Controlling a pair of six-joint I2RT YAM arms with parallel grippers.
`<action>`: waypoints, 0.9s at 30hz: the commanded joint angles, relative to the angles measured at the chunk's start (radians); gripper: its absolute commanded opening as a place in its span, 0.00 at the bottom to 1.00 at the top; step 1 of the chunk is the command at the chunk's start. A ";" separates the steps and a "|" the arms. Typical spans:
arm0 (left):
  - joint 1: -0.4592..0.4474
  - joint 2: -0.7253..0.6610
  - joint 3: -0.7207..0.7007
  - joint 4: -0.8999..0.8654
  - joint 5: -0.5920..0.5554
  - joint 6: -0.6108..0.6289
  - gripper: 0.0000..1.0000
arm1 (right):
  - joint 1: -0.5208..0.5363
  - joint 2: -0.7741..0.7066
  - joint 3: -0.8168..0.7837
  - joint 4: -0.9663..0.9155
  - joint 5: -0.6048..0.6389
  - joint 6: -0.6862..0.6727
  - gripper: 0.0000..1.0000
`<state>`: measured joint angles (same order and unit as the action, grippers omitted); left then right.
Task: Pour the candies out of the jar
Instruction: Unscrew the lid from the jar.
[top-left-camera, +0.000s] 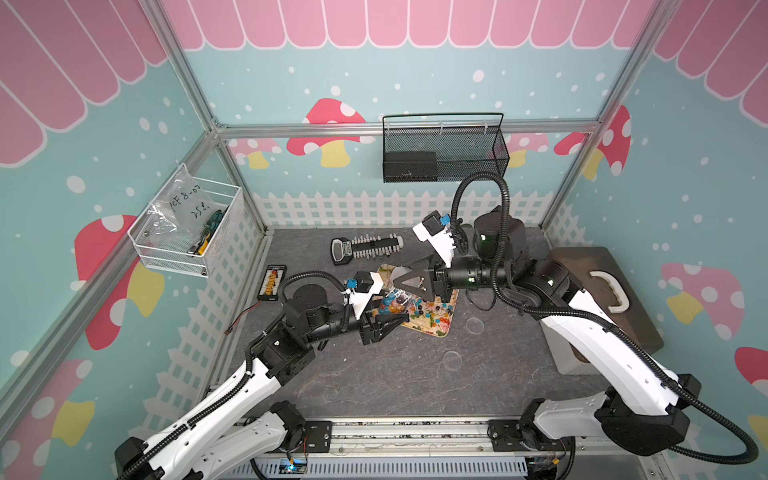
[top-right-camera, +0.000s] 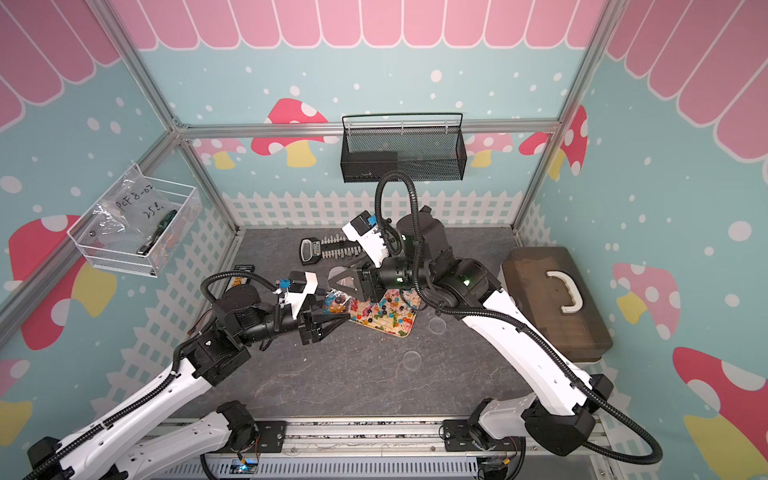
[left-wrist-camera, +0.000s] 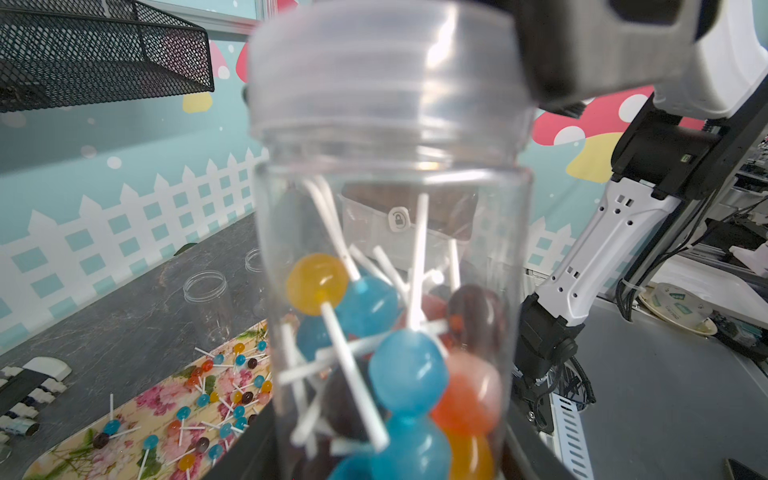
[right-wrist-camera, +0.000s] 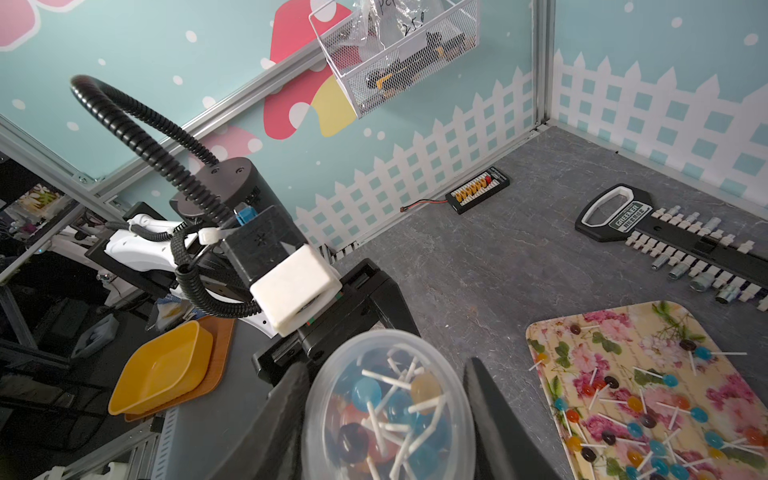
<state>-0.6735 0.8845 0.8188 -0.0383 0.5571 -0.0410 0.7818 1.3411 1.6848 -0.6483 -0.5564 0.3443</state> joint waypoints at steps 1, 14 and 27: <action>0.003 -0.010 0.005 0.008 0.016 0.013 0.60 | 0.004 0.008 0.049 -0.041 -0.016 -0.127 0.38; 0.004 0.003 0.037 -0.022 0.103 0.013 0.59 | -0.091 0.058 0.176 -0.191 -0.363 -0.671 0.47; 0.004 -0.009 0.019 -0.004 0.090 -0.003 0.59 | -0.092 0.011 0.139 -0.172 -0.280 -0.602 0.85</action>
<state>-0.6727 0.8860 0.8261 -0.0471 0.6582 -0.0231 0.6933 1.3956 1.8202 -0.8436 -0.8505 -0.2539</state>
